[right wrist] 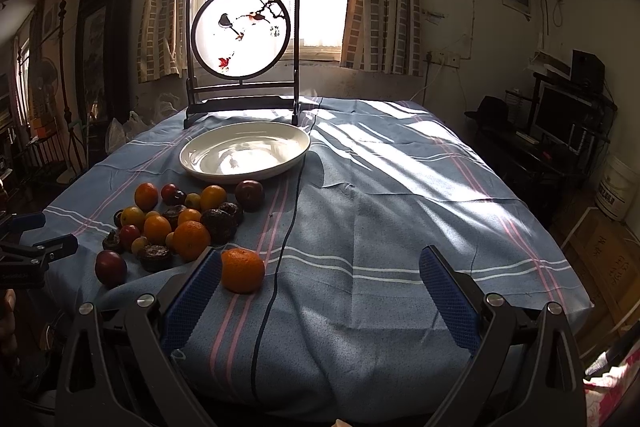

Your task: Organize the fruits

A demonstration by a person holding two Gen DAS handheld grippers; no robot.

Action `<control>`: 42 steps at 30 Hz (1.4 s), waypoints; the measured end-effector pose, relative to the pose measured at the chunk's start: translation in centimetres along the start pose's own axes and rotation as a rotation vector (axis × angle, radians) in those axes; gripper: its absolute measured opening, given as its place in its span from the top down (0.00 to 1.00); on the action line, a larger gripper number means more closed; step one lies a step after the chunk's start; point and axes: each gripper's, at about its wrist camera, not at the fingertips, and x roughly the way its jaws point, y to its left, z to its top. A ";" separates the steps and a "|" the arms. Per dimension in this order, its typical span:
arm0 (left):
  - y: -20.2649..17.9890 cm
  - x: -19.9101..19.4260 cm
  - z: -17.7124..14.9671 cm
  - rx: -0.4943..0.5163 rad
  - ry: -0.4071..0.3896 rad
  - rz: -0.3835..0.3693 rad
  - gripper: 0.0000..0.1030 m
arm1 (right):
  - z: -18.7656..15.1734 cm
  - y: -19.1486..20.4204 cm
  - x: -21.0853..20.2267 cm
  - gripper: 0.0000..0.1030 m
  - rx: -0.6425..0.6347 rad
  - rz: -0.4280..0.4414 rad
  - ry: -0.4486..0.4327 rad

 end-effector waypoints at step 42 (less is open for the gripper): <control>-3.9 5.2 -2.3 0.173 0.094 -0.135 0.56 | -0.5 -0.9 1.2 0.04 0.030 0.032 0.038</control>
